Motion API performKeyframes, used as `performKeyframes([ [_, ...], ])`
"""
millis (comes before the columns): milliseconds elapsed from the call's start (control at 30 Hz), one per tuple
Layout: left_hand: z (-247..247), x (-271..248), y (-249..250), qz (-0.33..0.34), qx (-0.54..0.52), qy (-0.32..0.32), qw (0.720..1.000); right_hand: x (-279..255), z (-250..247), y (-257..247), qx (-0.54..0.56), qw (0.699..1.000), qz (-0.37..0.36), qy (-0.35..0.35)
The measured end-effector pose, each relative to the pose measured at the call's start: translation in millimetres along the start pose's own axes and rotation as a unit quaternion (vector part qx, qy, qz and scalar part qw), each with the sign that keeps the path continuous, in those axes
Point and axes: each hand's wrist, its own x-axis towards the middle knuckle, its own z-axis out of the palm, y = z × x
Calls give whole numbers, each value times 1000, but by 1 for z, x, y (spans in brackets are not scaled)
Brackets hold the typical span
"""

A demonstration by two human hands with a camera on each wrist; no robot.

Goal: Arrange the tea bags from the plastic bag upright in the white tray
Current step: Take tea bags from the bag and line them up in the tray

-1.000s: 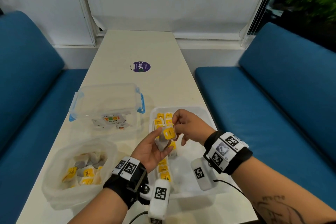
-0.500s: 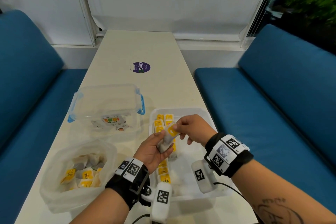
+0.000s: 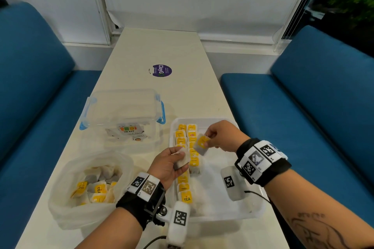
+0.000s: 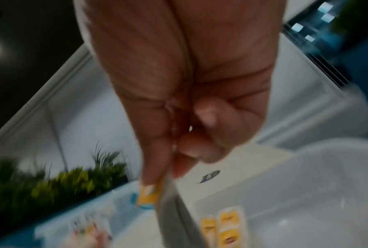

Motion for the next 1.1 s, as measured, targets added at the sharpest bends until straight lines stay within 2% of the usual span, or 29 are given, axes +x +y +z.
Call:
performKeyframes([
  [67,-1,0,2,4,-2,5,1000,1,-3,2,-66,997,11,-32],
  [267,-2,2,2,-4,-7,7,1000,4,-2,4,-78,993,59,-70],
  [367,-4,5,2,-6,-9,10,1000,5,0,5,-40,992,76,-88],
  [533,-8,7,5,-5,-14,16,1000,8,1,16,-52,989,98,-93],
  [633,-10,8,6,1,-16,16,1000,7,3,16,-102,984,90,-113],
  [867,-12,8,7,4,-15,18,1000,16,9,8,-194,973,86,-94],
  [1000,-13,5,8,5,-18,20,1000,18,10,12,-161,976,93,-117],
  [1100,-15,3,7,6,-23,27,999,14,11,14,-133,973,87,-165],
])
